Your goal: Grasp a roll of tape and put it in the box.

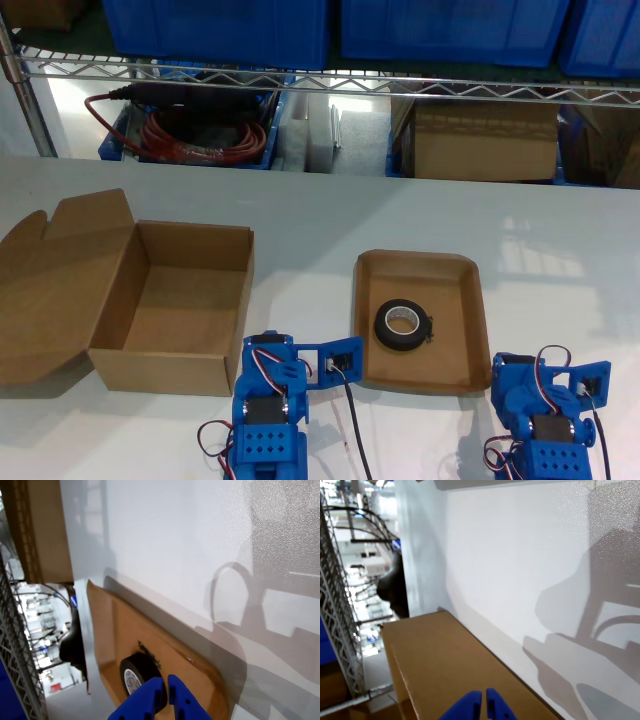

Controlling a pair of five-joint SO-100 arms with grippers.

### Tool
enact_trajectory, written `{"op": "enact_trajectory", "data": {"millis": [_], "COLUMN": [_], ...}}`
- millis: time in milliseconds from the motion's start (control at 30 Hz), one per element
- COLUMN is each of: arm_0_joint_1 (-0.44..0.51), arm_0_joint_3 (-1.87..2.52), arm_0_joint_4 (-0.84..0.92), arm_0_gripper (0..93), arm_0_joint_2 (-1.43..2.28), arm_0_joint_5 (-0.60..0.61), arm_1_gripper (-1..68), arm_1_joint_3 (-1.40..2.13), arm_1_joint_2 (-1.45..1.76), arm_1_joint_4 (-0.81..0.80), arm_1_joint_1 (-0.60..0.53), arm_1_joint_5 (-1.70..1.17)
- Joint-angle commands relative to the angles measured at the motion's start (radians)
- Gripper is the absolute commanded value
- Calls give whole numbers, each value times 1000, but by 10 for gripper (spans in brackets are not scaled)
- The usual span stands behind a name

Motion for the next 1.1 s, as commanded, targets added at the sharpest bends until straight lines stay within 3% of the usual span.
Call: {"op": "enact_trajectory", "data": {"millis": [0,900,1067], "arm_0_joint_1": [11,25,87], "arm_0_joint_3": [31,32,18], "arm_0_joint_4": [-8,0,5], "arm_0_gripper": [0,0,11], "arm_0_joint_2": [12,12,-3], "arm_0_joint_5": [-3,29,64], "arm_1_gripper": [3,3,3], "arm_1_joint_3": [14,14,14], "arm_1_joint_2": [6,6,6], "arm_1_joint_4": [-5,-5,-5], "arm_1_joint_1": [-3,-3,-3], "arm_1_joint_5": [3,3,3]}}
